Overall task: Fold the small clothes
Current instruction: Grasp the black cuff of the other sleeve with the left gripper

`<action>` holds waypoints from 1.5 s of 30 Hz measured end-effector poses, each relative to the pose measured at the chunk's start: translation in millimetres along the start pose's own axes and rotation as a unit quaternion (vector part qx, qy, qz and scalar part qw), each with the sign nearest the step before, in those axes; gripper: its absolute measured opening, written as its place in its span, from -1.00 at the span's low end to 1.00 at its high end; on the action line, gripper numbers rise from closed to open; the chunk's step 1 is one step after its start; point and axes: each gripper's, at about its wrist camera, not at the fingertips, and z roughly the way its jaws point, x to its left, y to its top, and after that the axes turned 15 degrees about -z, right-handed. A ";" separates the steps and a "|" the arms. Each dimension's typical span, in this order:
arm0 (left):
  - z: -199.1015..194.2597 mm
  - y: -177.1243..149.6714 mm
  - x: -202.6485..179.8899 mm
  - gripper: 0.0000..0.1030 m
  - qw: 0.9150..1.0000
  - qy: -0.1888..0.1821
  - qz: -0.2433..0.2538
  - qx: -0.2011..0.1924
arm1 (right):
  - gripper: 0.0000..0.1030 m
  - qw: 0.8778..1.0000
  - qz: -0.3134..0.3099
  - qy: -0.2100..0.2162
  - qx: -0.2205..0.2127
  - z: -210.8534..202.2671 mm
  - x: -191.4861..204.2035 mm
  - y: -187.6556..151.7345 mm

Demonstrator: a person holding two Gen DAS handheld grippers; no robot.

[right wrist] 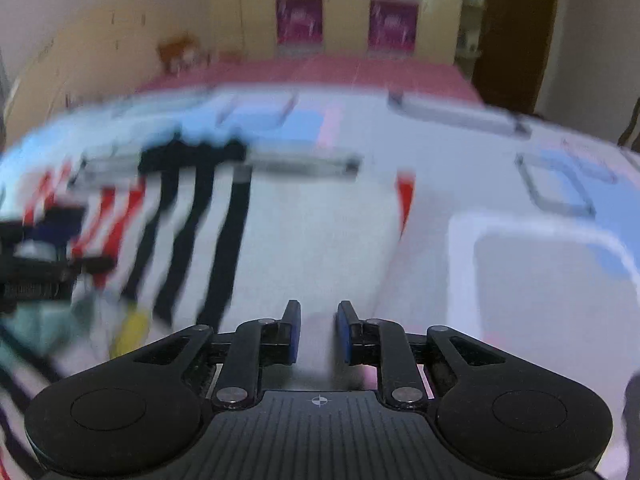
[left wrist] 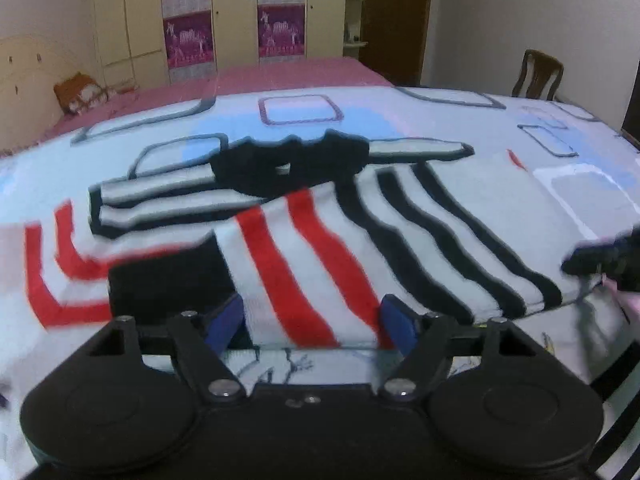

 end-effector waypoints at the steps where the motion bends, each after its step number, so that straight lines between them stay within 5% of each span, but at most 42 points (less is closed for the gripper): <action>1: 1.0 1.1 1.4 0.49 1.000 -0.003 -0.003 -0.001 | -0.63 1.000 -0.009 -0.011 -0.011 -0.3 5.4 -3.2; 6: -6.1 9.9 13.0 0.67 1.000 0.005 -0.013 -0.003 | -0.62 0.999 0.023 -0.027 -0.024 -14.4 7.6 11.4; 8: -17.0 9.7 26.6 0.94 0.999 0.023 -0.026 -0.017 | -0.61 0.998 0.033 -0.040 -0.030 -18.8 11.3 11.3; 9: -24.1 9.5 35.8 0.96 0.999 0.030 -0.035 -0.028 | -0.48 0.998 0.039 -0.042 -0.032 -20.2 12.3 11.4; 10: -33.0 8.4 46.8 0.96 0.998 0.035 -0.045 -0.038 | 0.13 0.997 0.051 -0.041 -0.037 -23.3 14.0 11.2; 11: -42.9 8.5 61.0 0.96 0.996 0.043 -0.058 -0.045 | 0.36 0.996 0.060 -0.041 -0.044 -24.0 14.5 12.8; 15: -82.2 6.7 132.9 0.81 0.983 0.090 -0.134 -0.082 | 0.40 0.994 0.084 -0.027 -0.069 -30.3 27.1 17.9; 16: -91.9 5.5 155.1 0.67 0.977 0.102 -0.162 -0.089 | 0.28 0.994 0.085 -0.027 -0.070 -30.1 31.9 20.3; 19: -119.2 -2.4 230.3 0.37 0.949 0.140 -0.261 -0.106 | 0.08 0.993 0.099 -0.010 -0.065 -23.3 44.1 28.2; 22: -141.5 -12.5 301.2 0.21 0.911 0.175 -0.353 -0.124 | 0.03 0.992 0.113 0.004 -0.063 -16.8 57.2 36.6; 27: -156.9 -28.8 394.3 -0.01 0.831 0.143 -0.511 -0.169 | 0.03 0.993 0.103 0.011 -0.059 -12.6 82.2 52.4; 33: -145.1 -24.3 448.9 -0.26 0.784 0.095 -0.579 -0.204 | 0.03 0.994 0.094 0.006 -0.057 -15.1 99.2 62.5; 35: -138.2 -20.9 459.5 -0.53 0.772 0.089 -0.593 -0.210 | 0.03 0.994 0.093 0.003 -0.055 -16.0 99.3 63.5; 39: -135.1 -17.3 469.3 -0.83 0.767 0.099 -0.599 -0.209 | 0.03 0.993 0.107 -0.009 -0.055 -18.4 92.0 64.5; 42: -144.4 -12.8 457.9 -0.88 0.782 0.099 -0.580 -0.206 | 0.03 0.989 0.136 -0.018 -0.054 -17.4 80.2 63.6; 45: -139.9 5.8 437.7 -0.88 0.808 0.075 -0.546 -0.210 | 0.03 0.988 0.144 -0.024 -0.055 -18.1 73.5 61.7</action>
